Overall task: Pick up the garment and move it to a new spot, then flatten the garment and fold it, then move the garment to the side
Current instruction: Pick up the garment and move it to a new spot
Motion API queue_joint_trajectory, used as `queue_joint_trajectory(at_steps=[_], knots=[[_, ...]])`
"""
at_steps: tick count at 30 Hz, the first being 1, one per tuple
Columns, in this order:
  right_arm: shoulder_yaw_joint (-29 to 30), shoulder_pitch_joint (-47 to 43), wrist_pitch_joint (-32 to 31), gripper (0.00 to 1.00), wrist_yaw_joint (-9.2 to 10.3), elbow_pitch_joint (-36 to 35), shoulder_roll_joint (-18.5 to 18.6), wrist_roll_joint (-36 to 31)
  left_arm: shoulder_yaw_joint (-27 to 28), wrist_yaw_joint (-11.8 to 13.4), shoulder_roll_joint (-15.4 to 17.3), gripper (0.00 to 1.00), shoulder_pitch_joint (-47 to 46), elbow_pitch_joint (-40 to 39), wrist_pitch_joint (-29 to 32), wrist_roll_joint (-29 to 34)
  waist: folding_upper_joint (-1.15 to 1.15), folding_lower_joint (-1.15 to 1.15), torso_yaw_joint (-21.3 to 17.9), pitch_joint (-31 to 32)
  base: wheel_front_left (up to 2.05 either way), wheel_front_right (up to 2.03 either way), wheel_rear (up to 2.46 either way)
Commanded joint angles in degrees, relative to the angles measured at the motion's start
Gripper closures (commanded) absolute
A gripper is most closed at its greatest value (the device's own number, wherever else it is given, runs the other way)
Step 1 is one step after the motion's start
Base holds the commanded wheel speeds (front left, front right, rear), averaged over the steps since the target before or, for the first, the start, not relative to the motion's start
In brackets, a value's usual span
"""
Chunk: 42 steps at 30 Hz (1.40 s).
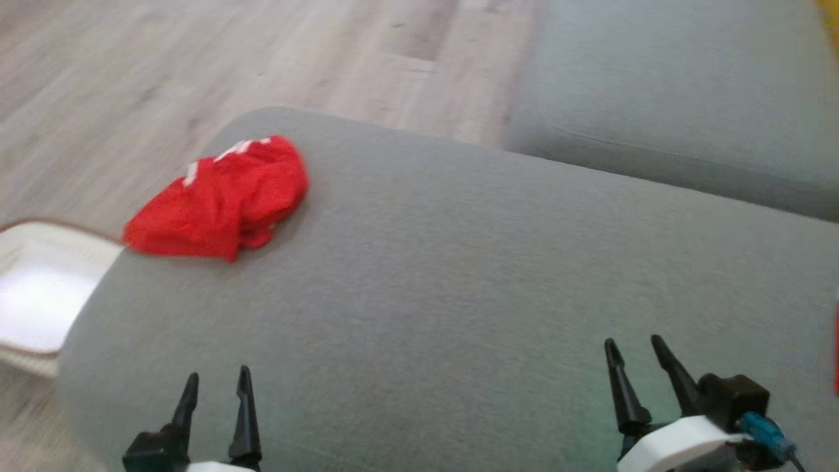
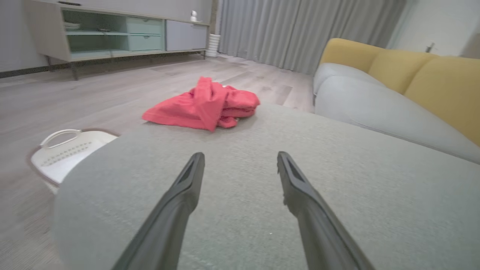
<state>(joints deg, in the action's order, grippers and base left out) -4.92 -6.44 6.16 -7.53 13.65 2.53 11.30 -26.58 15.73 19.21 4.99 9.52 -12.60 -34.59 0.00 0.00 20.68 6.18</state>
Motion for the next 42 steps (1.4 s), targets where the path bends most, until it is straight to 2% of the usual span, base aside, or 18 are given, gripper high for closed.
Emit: queue_joint_trajectory(at_steps=[1,9,16,19,23,26,27,28,32,37,42], knots=[[-1.5,3.4,1.1,0.0,0.04,-1.4,0.3,0.4,2.3,0.3,1.0,0.0,-3.1,-2.0,-0.1,0.7,0.0,0.0,4.6,-0.2,0.0,0.0,0.0],[-5.7,7.3,1.2,0.0,0.04,1.8,0.3,0.5,4.5,1.6,1.2,0.0,-1.8,-4.3,-1.1,0.2,0.0,0.0,6.7,-2.4,0.0,0.0,0.0],[-6.3,8.5,1.9,0.0,0.04,3.6,0.3,0.3,5.5,2.0,1.6,0.0,-1.2,-5.8,-1.6,0.7,0.0,0.0,7.2,-3.0,0.0,0.0,0.0],[-5.3,8.4,1.7,0.0,0.04,3.5,0.3,-0.6,5.4,1.4,3.1,0.0,-2.5,-7.1,-1.0,1.3,0.0,0.0,7.4,-3.2,0.0,0.0,0.0],[-2.7,7.6,0.8,0.0,0.04,1.4,0.3,-2.4,7.6,0.9,7.4,0.0,-7.0,-10.2,1.4,1.9,0.0,0.0,7.8,-3.5,0.0,0.0,0.0],[-1.3,7.0,-0.8,0.0,0.04,-1.6,0.3,-4.2,9.8,-0.3,12.7,0.0,-12.4,-12.1,5.1,2.7,0.0,0.0,6.8,-4.8,0.0,0.0,0.0],[-1.3,7.0,-0.8,0.0,0.04,-1.6,0.3,-4.2,9.8,-0.3,12.7,0.0,-12.4,-12.1,5.1,2.7,0.0,0.0,6.8,-4.8,0.0,0.0,0.0],[-1.2,7.3,-1.6,0.0,0.04,-3.0,0.3,-5.2,11.0,-0.7,14.3,0.0,-14.3,-12.6,6.1,2.5,0.0,0.0,6.0,-6.0,0.0,0.0,0.0],[-1.7,9.0,-5.5,0.0,0.04,-9.0,0.3,-9.1,12.8,-3.8,19.5,0.0,-23.3,-11.3,10.5,2.3,0.0,0.0,2.6,-10.6,0.0,0.0,0.0],[-3.0,11.8,-10.5,0.0,0.04,-17.1,0.3,-14.0,14.1,-7.2,21.9,0.0,-34.7,-3.5,14.8,0.5,0.0,0.0,-1.8,-17.1,0.0,0.0,0.0],[-4.7,13.2,-15.2,0.0,0.04,-24.7,0.5,-17.0,14.7,-9.6,20.1,0.0,-43.9,8.5,18.5,-3.4,0.0,0.0,-5.4,-23.6,0.0,0.0,0.0]])
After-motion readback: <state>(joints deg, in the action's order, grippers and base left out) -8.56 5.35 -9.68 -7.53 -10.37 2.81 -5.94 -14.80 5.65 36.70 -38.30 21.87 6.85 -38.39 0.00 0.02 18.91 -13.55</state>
